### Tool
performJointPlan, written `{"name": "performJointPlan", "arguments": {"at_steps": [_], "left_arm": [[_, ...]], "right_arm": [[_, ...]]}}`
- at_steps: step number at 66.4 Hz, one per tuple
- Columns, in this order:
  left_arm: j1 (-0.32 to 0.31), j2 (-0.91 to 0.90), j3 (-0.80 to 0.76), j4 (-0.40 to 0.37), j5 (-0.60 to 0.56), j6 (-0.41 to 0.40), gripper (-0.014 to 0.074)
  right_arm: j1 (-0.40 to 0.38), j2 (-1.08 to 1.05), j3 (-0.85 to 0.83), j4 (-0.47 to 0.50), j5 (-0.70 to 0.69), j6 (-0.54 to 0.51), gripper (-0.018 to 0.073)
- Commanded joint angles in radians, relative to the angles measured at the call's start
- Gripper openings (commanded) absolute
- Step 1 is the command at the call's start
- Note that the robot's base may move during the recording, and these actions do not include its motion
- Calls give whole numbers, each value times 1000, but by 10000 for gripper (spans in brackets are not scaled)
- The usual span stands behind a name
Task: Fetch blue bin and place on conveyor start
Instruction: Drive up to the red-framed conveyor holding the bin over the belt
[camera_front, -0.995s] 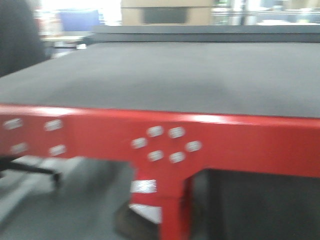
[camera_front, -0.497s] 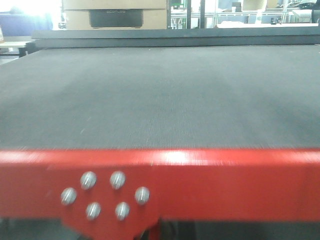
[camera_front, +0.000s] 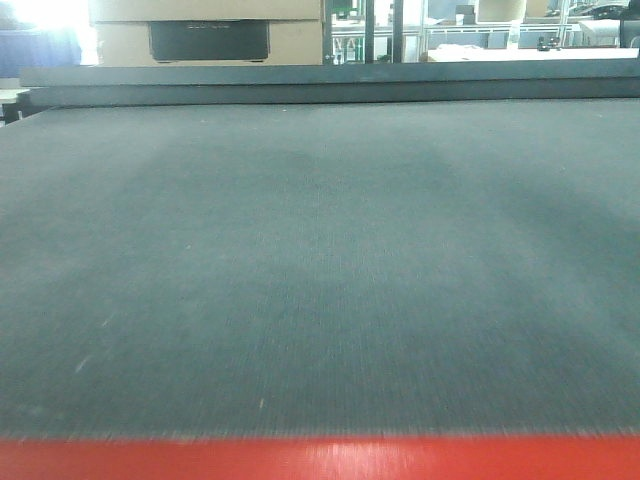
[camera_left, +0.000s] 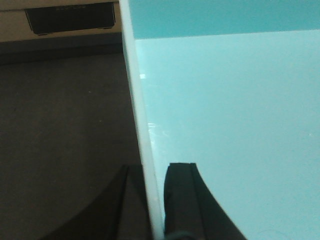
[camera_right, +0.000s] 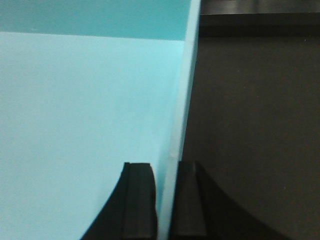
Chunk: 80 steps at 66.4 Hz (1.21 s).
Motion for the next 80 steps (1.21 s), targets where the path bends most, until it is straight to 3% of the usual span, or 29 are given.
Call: {"name": "performJointPlan", "arguments": {"at_steps": [1,80], "left_arm": [[8,-14,-9,77,-23,14,-111],[8,-14,-9,77,-23,14,-111]], "right_arm": [[-10,-18,-7,-41,-36,-17,-153],[-10,-18,-7,-41,-38,-17,-153]]}}
